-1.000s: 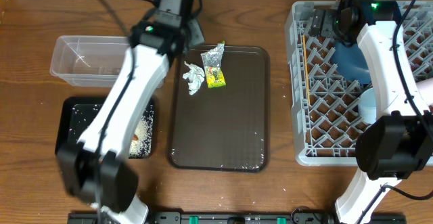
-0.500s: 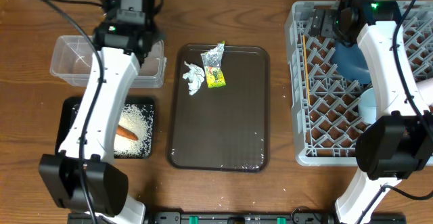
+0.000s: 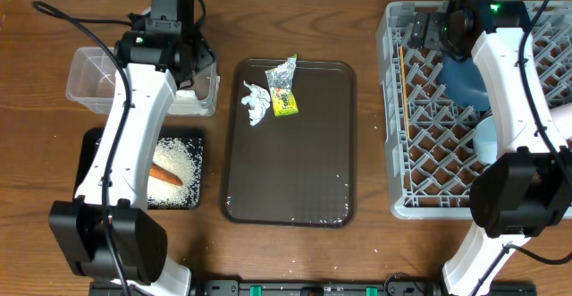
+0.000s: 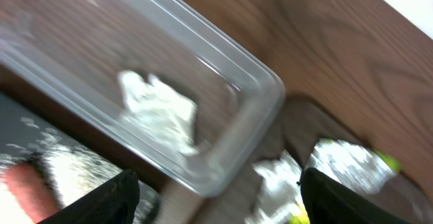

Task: Sort waste into correct bins and load items into the dishwasher rack

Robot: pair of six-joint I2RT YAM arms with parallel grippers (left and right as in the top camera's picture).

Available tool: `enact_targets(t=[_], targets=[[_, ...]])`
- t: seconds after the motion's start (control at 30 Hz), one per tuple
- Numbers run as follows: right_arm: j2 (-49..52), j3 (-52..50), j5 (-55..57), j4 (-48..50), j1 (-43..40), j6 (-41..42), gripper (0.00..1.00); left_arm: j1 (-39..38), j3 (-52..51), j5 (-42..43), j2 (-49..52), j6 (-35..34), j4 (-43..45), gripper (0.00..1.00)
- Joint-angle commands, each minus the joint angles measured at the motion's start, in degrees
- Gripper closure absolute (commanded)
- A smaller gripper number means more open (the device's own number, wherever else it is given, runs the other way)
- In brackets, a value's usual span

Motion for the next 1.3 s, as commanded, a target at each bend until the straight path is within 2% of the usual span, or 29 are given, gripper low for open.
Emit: enact_targets(t=[0.0,0.17,0.43,0.67,0.87,1.03,1.07,1.13,1.27], targets=[[-0.3,0.0,0.6,-0.1,0.3,0.6,0.01,-1.8,-0.8,11.9,0.8,2.7,0.0,0.22],[-0.3,0.0,0.6,-0.1,0.3,0.6,0.01,-6.6,-2.5,12.3,2.8,2.7,0.8,0.23],[-0.3,0.0,0.6,-0.1,0.3,0.6,0.01,-12.3,-3.4,12.3,12.4,2.4,2.9,0.37],[-0.3,0.0,0.6,-0.1,0.3,0.6,0.01,-13.7,-3.4,12.2,19.2,2.5,4.6,0.37],[-0.3,0.0,0.6,-0.1,0.3,0.7,0.01,-13.7,-3.4,3.5,21.1,3.6,4.8,0.36],[-0.3,0.0,0.6,-0.1,0.3,0.6,0.01,-13.7,-3.4,2.6,21.1,5.4,4.8,0.38],[-0.3,0.0,0.6,-0.1,0.3,0.6,0.01,-13.7,-3.4,2.6,21.1,5.4,4.8,0.41],[-0.3,0.0,0.6,-0.1,0.3,0.6,0.01,-13.7,-3.4,2.6,21.1,5.5,4.8,0.57],[-0.3,0.0,0.6,-0.1,0.3,0.6,0.01,-13.7,-3.4,2.7,21.1,5.5,4.5,0.81]])
